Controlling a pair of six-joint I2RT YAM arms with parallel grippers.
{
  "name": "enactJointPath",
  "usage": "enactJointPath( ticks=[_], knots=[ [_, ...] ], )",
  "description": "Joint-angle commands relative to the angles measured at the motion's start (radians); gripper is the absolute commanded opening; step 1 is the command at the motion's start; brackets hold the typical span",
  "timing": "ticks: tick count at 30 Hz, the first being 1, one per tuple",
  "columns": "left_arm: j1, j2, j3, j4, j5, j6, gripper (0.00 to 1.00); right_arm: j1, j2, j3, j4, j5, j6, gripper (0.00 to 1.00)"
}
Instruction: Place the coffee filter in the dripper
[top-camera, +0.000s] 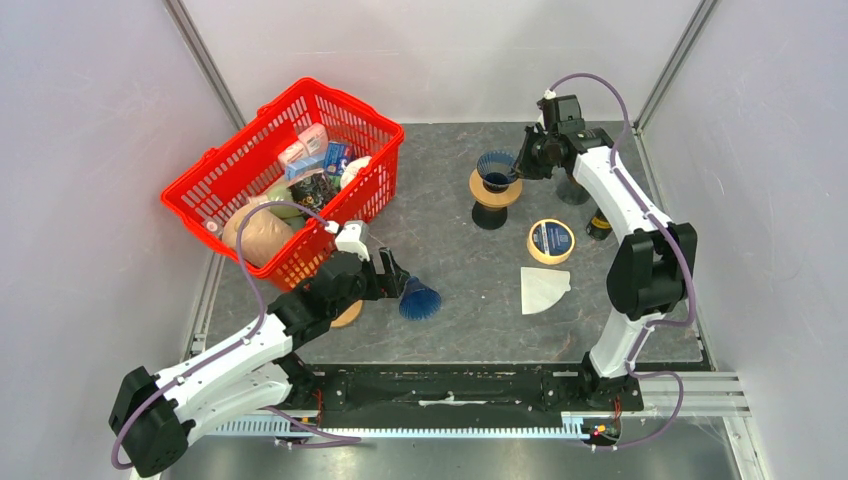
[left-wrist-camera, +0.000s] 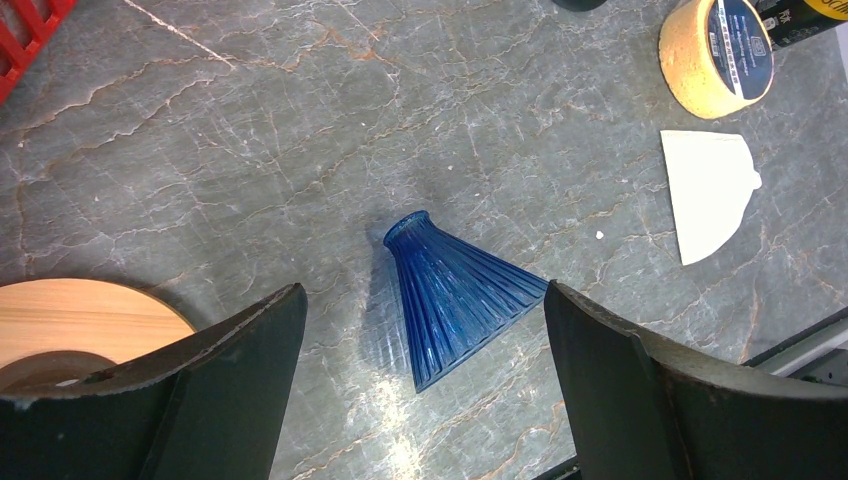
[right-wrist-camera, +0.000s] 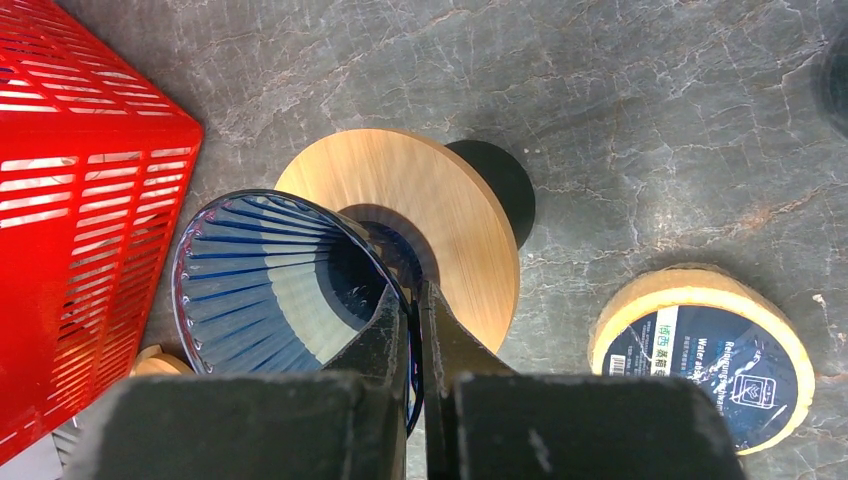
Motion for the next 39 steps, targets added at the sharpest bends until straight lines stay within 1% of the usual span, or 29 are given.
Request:
enactJointPath(
  ticks=[1,6,7,12,15,19,27,32,39],
  knots=[
    [0.003,0.000,0.033,0.034,-0.007,-0.022,0.95,-0.003,0.018,-0.067,-0.055,0.090,-0.044,0.00],
    [0.003,0.000,0.034,0.031,-0.015,-0.017,0.95,-0.003,0.046,-0.054,-0.148,0.154,-0.079,0.00],
    [0.003,0.001,0.032,0.033,-0.018,-0.017,0.95,-0.003,0.052,-0.051,-0.172,0.187,-0.088,0.00],
    [0.003,0.015,0.029,0.034,-0.024,-0.014,0.95,-0.002,0.085,-0.032,-0.268,0.240,-0.119,0.00],
    [0.003,0.020,0.033,0.033,-0.025,-0.009,0.95,0.001,0.095,-0.030,-0.280,0.250,-0.124,0.00],
    [0.003,0.017,0.031,0.028,-0.032,-0.004,0.95,0.017,0.121,-0.008,-0.322,0.306,-0.128,0.00],
    [0.003,0.005,0.025,0.024,-0.044,0.002,0.95,0.020,0.152,-0.051,-0.350,0.323,-0.133,0.00],
    [0.002,0.006,0.017,0.029,-0.048,0.002,0.95,0.025,0.182,-0.057,-0.394,0.400,-0.127,0.00],
    [0.003,0.013,0.010,0.041,-0.053,0.000,0.95,0.032,0.233,-0.058,-0.423,0.419,-0.140,0.00]
  ],
)
